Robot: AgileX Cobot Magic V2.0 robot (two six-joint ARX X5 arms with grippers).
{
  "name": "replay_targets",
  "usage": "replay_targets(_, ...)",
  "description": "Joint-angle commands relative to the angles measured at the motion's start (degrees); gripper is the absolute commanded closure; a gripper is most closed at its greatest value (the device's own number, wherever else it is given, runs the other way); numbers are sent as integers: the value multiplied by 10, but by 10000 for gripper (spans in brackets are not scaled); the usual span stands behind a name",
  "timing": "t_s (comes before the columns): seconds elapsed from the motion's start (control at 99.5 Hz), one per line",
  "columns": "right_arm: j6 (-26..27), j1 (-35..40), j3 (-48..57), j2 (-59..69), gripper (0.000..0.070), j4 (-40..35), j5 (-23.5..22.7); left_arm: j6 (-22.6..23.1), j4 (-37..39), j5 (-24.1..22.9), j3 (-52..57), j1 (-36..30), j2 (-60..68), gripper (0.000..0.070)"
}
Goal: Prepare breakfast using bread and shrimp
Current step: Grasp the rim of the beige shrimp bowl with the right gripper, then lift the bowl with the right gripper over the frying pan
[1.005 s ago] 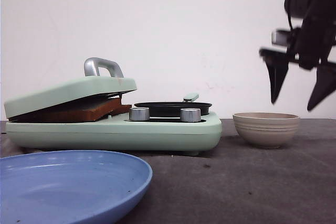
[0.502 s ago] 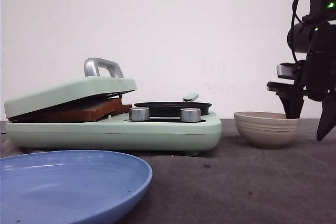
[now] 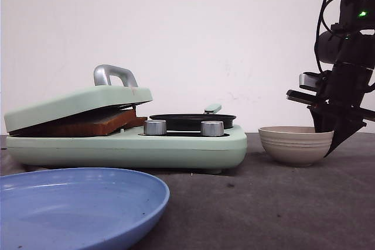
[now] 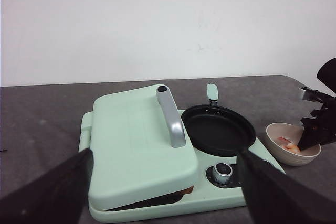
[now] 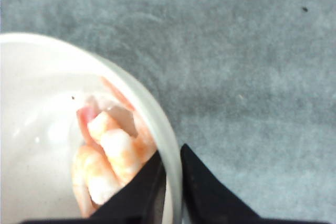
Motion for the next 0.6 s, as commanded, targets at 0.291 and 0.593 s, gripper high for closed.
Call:
replay_targets(0.291, -4, 1, 5, -16, 700, 2, -8, 5, 5, -4, 5, 0, 0, 237)
replay_targets(0.593, 13, 2, 5, -97, 700, 21, -44, 2, 3, -3, 5, 0, 0, 237)
